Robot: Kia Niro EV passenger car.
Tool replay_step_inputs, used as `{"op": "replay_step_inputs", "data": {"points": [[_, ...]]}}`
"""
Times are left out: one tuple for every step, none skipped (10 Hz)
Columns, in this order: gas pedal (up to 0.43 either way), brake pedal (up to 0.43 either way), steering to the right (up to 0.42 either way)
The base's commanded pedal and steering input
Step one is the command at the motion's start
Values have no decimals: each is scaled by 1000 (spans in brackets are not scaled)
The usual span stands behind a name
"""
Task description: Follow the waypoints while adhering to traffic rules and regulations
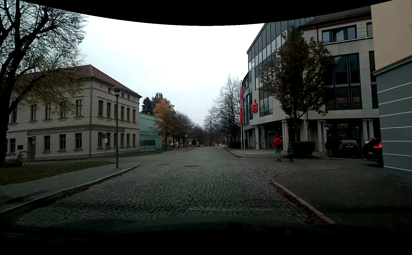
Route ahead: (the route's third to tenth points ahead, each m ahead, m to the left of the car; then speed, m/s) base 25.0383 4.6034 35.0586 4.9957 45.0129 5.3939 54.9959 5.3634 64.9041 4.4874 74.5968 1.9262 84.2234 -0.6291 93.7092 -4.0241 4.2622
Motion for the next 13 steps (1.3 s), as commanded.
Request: {"op": "replay_step_inputs", "data": {"points": [[0, 98, -16], [0, 104, -16], [0, 110, -16], [0, 110, -18], [0, 104, -18], [0, 98, -18], [0, 30, -19], [0, 0, -19], [0, 0, -20], [0, 0, -22], [0, 0, -22], [59, 0, -23], [98, 0, -24]]}}
